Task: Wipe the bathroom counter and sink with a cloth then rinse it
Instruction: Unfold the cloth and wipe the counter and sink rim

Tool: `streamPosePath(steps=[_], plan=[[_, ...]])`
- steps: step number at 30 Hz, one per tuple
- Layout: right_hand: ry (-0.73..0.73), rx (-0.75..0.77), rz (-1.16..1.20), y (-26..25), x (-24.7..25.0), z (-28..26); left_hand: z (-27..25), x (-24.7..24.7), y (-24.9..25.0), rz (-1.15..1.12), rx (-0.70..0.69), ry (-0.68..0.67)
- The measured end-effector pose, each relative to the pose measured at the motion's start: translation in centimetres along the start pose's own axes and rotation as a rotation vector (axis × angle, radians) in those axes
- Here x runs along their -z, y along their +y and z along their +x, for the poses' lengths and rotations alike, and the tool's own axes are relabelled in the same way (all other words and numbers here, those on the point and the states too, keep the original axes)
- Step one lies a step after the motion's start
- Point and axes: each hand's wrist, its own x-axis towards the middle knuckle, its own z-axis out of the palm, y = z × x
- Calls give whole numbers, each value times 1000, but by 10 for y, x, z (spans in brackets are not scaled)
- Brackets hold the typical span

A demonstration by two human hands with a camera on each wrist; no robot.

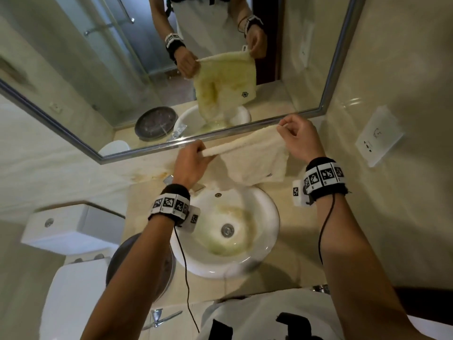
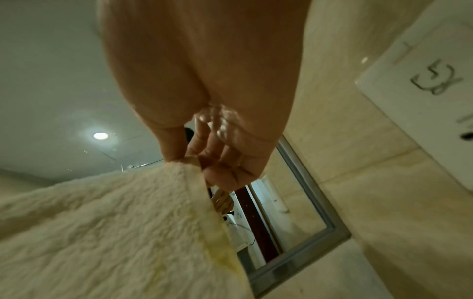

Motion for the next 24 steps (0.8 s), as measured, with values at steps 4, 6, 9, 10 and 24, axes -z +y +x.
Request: streamPosePath(steps=[4,6,9,10,24], plan=[[-63,-27,71,4,-11,0,16,23,4,103,-7,53],[-107,-55,128,4,-15,2,23,30,3,146,5,32],[-172,-56,200,-2,-22,3,28,37,2,195,-14,17],[-178,-56,214,-5,-25,3,29,37,3,220,-18,12],[-244,-226,-186,0,-51,10,29,20,-19,585,-12,-198]])
